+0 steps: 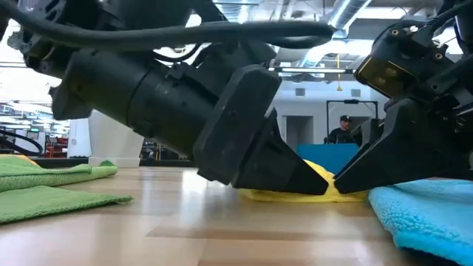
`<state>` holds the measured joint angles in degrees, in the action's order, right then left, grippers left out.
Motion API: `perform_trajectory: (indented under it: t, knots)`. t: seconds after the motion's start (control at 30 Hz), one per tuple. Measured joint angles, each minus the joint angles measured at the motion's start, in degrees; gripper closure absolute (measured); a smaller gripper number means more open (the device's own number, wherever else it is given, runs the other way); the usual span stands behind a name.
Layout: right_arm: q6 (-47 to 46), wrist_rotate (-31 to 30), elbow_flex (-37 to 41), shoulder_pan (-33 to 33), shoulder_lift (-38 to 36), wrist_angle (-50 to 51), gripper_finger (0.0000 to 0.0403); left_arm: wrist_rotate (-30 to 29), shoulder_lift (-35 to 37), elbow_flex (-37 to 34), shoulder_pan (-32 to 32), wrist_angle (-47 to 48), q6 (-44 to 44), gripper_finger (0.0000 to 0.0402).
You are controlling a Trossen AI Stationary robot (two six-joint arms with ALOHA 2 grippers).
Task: Fold microfiber towels
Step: Fold the yellow microfiber cloth
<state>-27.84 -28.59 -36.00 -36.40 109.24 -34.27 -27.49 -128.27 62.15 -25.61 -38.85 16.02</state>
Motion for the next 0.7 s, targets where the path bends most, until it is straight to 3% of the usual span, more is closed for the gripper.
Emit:
perform_trajectory:
  t: [0.13,0.27,0.37,0.53,0.7]
  knots:
    - [3.95,-0.92,0.12,-0.68,-4.95,2.94,0.0301,1.28,0.00,0.02,0.44,0.09,-0.24,0.0354]
    - [7.31,-10.85,0.08,-1.52,-10.38,10.11,0.0301,2.18,0.00,0.02,0.48,0.32,0.34,0.0354]
    - [14.43,-16.29,0.08,0.23,-10.95,6.55,0.0301,2.39,-0.03,0.02,0.49,0.39,0.34,0.0354]
    - [23.00,-6.63,0.00,6.30,-4.40,-7.94,0.0301,2.41,-0.07,0.02,0.53,0.50,0.38,0.0354]
    - [20.84,-2.99,0.02,10.72,5.38,-14.49,0.0301,2.46,-0.11,0.02,0.53,0.57,0.30,0.0354]
